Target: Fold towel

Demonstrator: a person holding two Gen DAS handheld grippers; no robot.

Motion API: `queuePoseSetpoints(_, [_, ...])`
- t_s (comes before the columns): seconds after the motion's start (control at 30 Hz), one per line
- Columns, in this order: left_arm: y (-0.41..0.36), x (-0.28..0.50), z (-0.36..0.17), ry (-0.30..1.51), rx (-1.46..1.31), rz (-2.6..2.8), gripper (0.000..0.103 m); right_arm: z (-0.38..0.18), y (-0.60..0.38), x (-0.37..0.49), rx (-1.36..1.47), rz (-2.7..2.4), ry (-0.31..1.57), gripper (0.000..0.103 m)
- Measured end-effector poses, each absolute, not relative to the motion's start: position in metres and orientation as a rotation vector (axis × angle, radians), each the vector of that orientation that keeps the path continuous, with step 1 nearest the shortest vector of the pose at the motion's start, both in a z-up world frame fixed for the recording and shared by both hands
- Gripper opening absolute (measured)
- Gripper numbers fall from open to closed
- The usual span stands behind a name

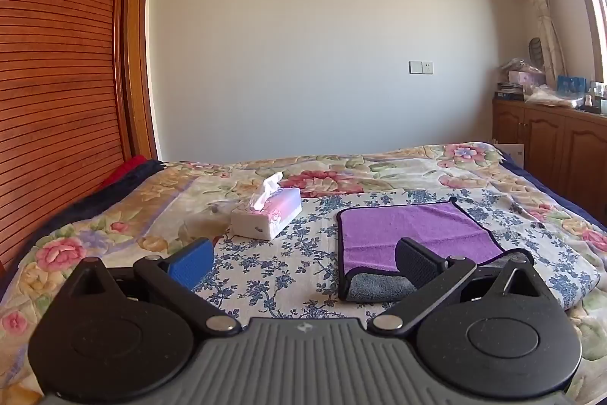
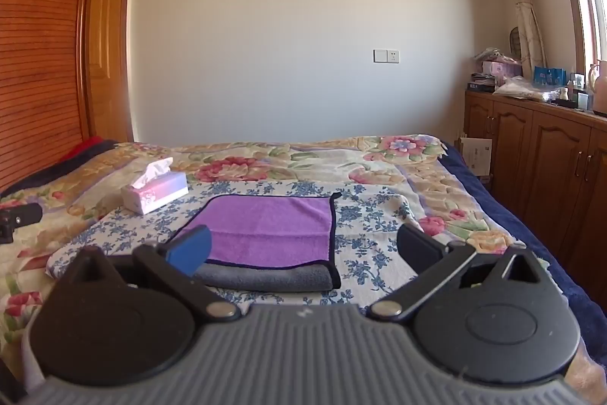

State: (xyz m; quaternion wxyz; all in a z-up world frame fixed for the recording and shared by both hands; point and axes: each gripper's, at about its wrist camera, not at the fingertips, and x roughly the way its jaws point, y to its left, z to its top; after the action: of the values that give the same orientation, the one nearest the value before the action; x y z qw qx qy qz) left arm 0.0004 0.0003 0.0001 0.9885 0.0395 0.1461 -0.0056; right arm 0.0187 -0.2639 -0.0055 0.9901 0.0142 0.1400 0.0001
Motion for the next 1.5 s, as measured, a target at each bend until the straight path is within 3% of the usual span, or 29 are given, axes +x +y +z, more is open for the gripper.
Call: queuePoseSetpoints(1.5, [0.0000,-0.0005,-0.0001,0.275,0.087,-0.012,0.103,-0.0067,-0.2665,0.0186,0.033,0.000,0.273,0.103])
